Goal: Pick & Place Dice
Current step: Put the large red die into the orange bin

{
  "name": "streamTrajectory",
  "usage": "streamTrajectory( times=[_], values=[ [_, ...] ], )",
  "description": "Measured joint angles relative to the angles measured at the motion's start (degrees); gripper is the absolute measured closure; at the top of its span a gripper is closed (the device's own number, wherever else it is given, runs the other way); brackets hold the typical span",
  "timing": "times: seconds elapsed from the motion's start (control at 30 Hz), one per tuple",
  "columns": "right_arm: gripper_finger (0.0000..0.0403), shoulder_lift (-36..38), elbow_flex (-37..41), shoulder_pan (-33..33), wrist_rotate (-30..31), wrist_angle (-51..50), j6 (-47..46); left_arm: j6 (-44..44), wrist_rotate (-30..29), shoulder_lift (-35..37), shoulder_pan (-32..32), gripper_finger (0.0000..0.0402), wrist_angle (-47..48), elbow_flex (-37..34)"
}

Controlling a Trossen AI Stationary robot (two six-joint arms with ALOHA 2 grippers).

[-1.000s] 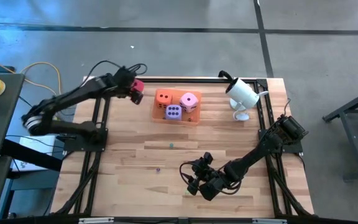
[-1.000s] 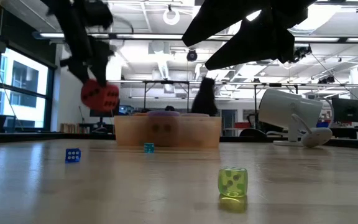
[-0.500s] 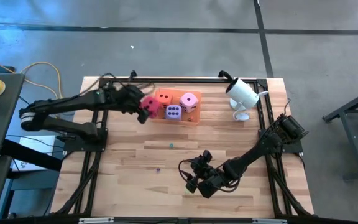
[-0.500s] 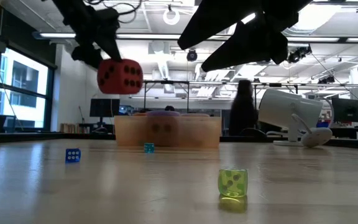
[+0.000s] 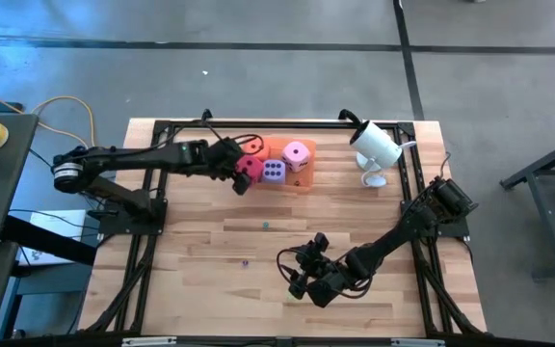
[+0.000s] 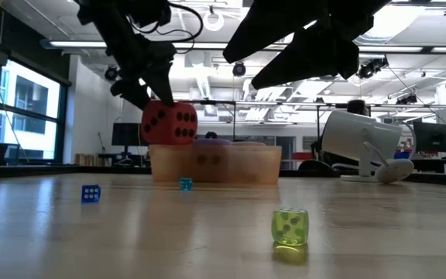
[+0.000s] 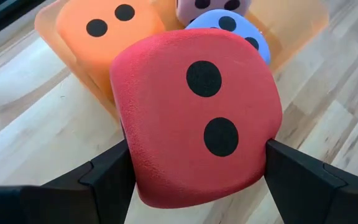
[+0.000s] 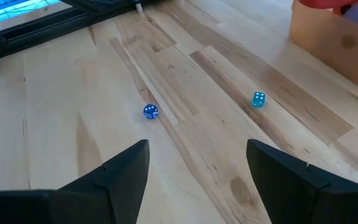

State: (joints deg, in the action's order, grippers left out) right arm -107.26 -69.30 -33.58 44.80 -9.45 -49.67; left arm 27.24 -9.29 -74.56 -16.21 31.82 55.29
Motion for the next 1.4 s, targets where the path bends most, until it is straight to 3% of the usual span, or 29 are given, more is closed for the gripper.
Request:
streamTrajectory(
  times=[0.2,0.37,0.7,0.97,1.2,1.4],
  values=[
    [0.0145,0.0,0.0,0.0,0.0,0.1,0.0,0.6,-0.8,0.5,-0.6,0.0109,0.0,0.0],
    [0.0145,0.0,0.0,0.0,0.0,0.5,0.0,1.0,-6.8,0.6,-0.7,0.0109,0.0,0.0],
    [0.0145,0.0,0.0,0.0,0.0,0.7,0.0,2.4,-7.4,-2.9,-0.9,0.0109,-5.0,-0.1],
    [0.0145,0.0,0.0,0.0,0.0,0.7,0.0,3.0,-3.9,-5.6,-1.0,0.0109,-8.8,0.0],
    [0.0145,0.0,0.0,0.0,0.0,0.6,0.4,4.0,3.2,-5.6,-0.8,0.0109,-11.2,0.0],
    [0.0145,0.0,0.0,0.0,0.0,0.6,0.4,4.3,2.6,-5.7,-1.0,0.0109,-11.2,0.0]
  ],
)
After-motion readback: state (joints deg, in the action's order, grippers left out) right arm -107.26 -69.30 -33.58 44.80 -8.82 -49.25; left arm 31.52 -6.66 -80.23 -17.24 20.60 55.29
